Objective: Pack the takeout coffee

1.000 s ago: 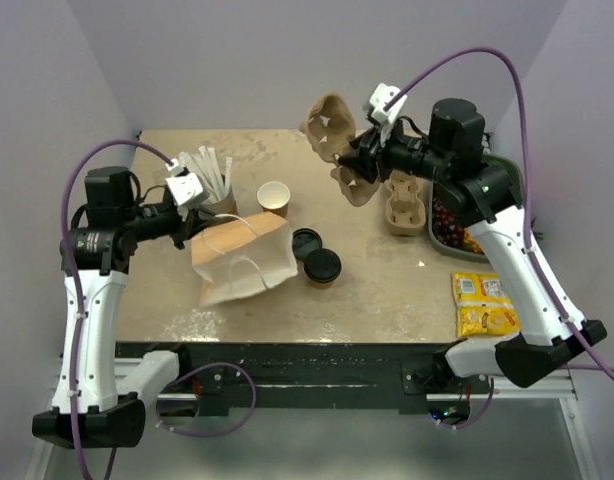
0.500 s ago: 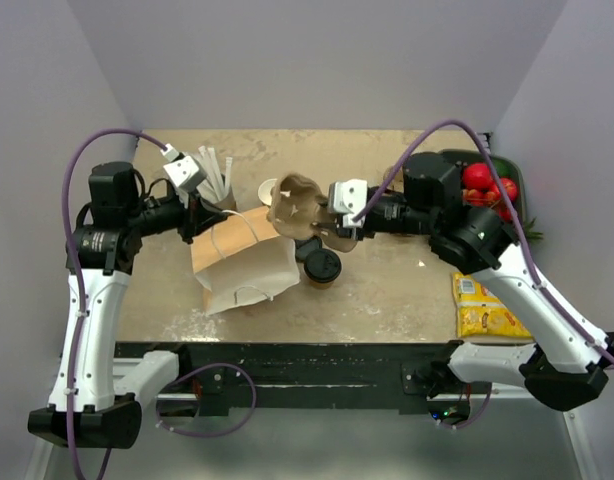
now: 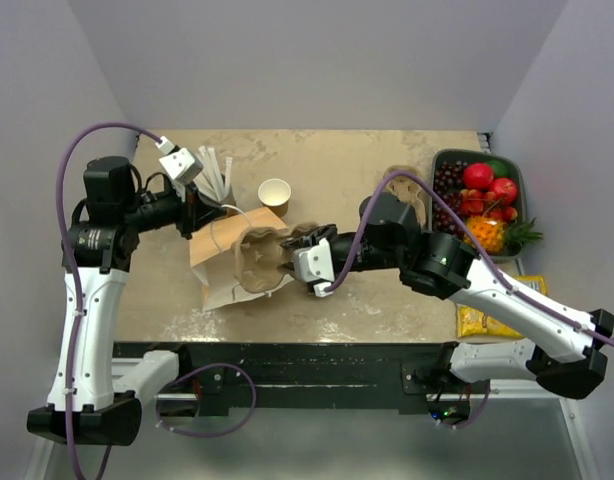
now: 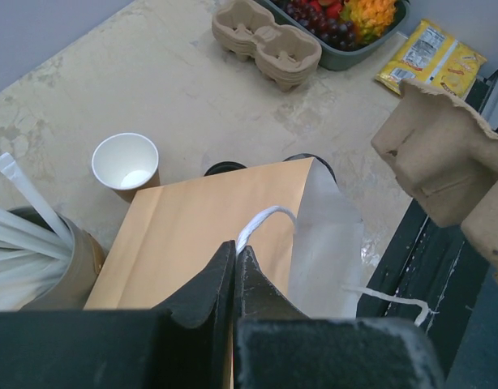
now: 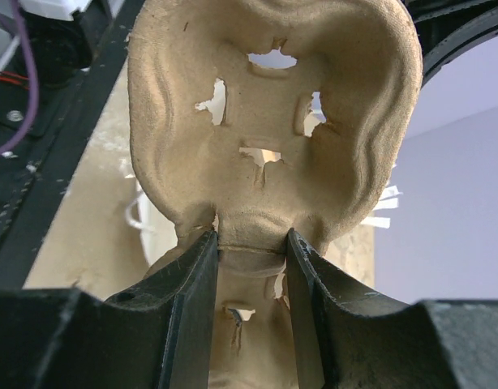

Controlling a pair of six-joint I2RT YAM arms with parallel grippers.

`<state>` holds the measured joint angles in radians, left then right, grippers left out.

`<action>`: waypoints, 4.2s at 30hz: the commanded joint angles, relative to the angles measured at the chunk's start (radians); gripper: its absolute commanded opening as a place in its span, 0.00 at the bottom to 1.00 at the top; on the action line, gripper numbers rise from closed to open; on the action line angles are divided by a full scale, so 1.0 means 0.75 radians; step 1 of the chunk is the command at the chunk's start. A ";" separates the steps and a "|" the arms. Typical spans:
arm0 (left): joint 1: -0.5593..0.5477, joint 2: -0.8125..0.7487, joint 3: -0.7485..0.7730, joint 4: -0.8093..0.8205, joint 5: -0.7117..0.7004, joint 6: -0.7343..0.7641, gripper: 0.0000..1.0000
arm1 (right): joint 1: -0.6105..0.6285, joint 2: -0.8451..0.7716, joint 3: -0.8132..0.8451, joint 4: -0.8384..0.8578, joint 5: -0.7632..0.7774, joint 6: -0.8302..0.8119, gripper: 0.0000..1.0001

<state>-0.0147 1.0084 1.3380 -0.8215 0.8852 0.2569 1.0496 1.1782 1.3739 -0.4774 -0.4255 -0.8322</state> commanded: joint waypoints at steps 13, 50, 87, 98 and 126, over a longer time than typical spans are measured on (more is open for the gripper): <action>-0.005 0.024 0.120 -0.030 0.026 -0.028 0.00 | 0.106 0.084 -0.085 0.547 0.058 -0.032 0.11; -0.003 0.026 0.159 -0.013 0.061 -0.099 0.00 | 0.249 0.170 -0.269 0.731 0.475 -0.228 0.08; -0.003 -0.066 0.071 0.093 0.137 -0.228 0.00 | 0.347 0.335 -0.036 0.299 0.690 -0.146 0.04; -0.003 -0.087 0.006 0.083 0.131 -0.193 0.00 | 0.345 0.249 -0.083 0.313 0.533 -0.343 0.04; -0.003 0.024 0.116 0.015 0.163 -0.134 0.00 | 0.310 0.321 -0.108 0.287 0.555 -0.369 0.04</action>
<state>-0.0147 1.0237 1.3842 -0.8104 0.9764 0.1501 1.2881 1.4075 1.2934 -0.2714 -0.0647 -1.1011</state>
